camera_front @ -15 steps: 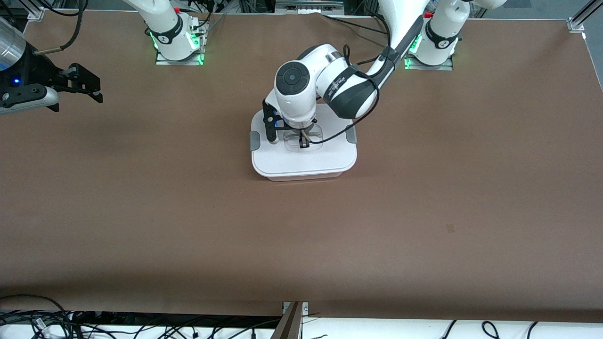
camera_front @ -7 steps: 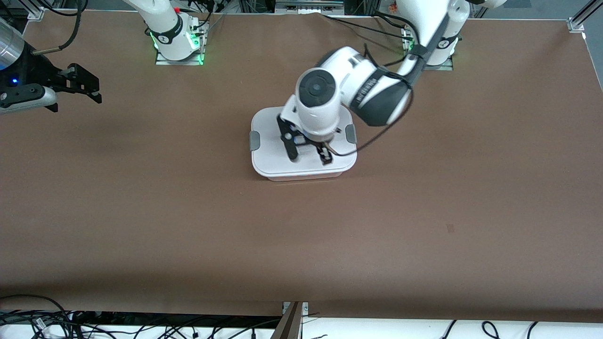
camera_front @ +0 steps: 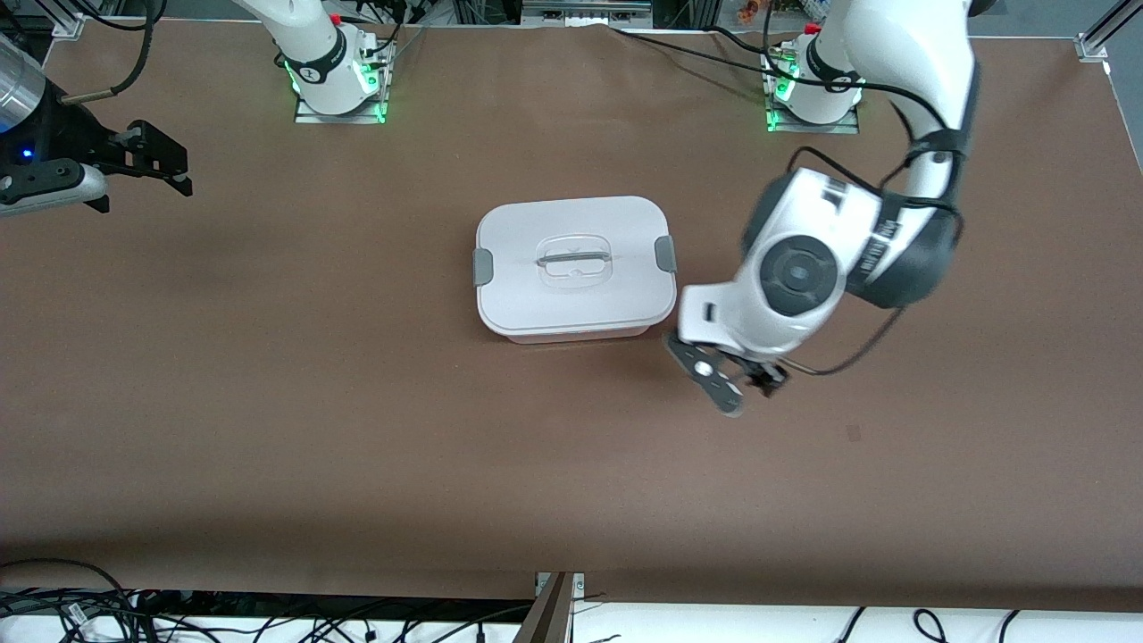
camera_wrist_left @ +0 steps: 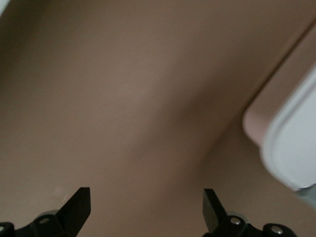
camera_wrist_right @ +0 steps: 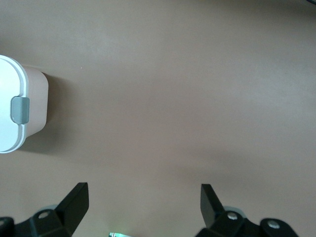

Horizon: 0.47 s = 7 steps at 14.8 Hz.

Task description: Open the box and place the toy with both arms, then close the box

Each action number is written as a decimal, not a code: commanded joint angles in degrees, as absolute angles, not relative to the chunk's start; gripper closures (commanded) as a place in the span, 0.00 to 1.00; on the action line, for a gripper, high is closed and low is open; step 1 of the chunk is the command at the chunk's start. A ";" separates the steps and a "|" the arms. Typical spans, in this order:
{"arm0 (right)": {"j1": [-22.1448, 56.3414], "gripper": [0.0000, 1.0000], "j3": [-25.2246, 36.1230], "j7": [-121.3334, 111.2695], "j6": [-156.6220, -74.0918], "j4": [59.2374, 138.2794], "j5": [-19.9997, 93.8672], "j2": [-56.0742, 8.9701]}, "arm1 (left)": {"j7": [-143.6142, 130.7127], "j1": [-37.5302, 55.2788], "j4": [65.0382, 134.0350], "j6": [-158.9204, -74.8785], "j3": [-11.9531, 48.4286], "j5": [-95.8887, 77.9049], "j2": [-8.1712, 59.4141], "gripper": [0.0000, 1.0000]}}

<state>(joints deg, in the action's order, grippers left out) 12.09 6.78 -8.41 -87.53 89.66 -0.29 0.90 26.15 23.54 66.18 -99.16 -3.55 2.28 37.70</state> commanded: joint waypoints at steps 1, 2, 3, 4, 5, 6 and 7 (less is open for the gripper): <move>11.87 0.00 6.68 -8.00 -87.10 88.50 -0.18 0.44 | 25.05 22.77 64.34 -98.00 -6.67 1.93 36.92 0.00; 11.87 0.00 6.68 -8.00 -87.19 88.51 -0.18 0.35 | 24.96 21.20 63.55 -98.09 -7.72 2.11 36.31 0.00; 11.87 0.00 6.68 -8.00 -87.19 88.42 -0.18 0.35 | 24.96 20.22 62.59 -97.65 -8.69 2.20 36.12 0.00; 11.87 0.00 6.68 -8.00 -87.19 88.42 -0.18 0.35 | 24.70 18.82 62.58 -97.56 -9.57 2.02 35.43 0.00; 11.87 0.00 6.68 -8.00 -87.27 88.42 -0.18 0.35 | 24.52 16.29 62.58 -97.56 -9.67 1.76 34.38 0.00; 11.78 0.00 6.68 -8.00 -87.28 88.42 -0.18 0.35 | 24.43 13.91 62.75 -97.47 -9.41 1.58 33.41 0.00; 11.86 0.00 6.68 -8.00 -87.28 88.42 -0.18 0.35 | 23.56 11.89 63.62 -97.38 -9.23 1.50 31.22 0.00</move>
